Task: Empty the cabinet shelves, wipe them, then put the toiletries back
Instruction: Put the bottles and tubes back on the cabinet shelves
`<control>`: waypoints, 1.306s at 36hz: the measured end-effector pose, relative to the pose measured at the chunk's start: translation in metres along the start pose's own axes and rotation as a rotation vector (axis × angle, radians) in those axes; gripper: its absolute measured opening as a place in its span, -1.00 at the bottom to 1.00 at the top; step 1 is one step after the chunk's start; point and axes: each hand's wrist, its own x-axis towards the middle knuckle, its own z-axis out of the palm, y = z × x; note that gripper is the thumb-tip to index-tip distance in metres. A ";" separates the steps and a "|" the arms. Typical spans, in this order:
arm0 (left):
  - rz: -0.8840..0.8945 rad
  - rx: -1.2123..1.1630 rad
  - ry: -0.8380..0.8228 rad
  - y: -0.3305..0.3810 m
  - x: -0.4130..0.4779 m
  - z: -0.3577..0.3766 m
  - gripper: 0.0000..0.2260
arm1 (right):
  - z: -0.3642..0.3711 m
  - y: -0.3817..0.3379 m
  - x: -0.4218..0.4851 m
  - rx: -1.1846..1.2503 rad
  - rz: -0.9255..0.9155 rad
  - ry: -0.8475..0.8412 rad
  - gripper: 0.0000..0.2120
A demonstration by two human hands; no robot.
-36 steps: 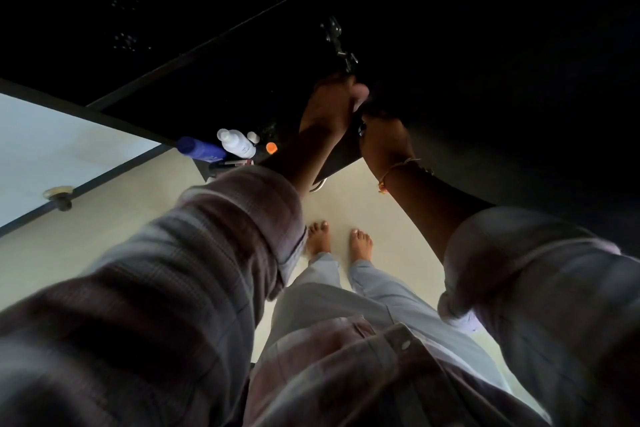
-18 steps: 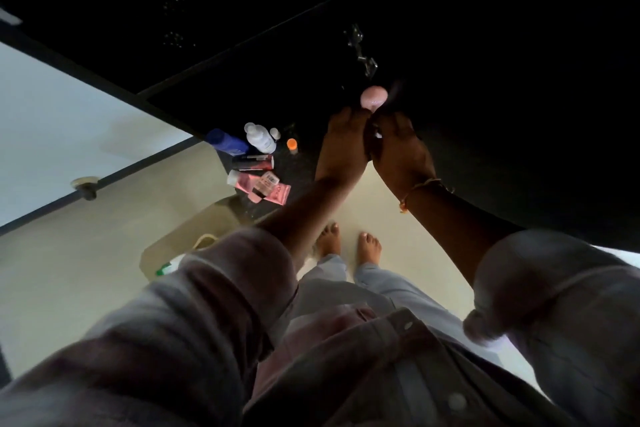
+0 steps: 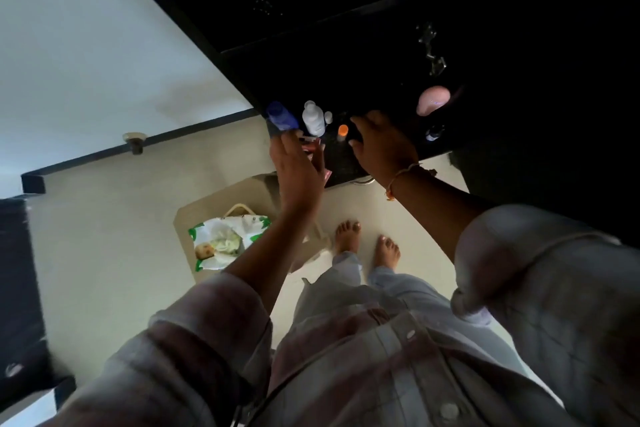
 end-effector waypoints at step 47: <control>0.225 0.045 -0.133 0.024 0.024 -0.004 -0.78 | -0.005 0.036 -0.030 0.098 0.126 0.054 -0.78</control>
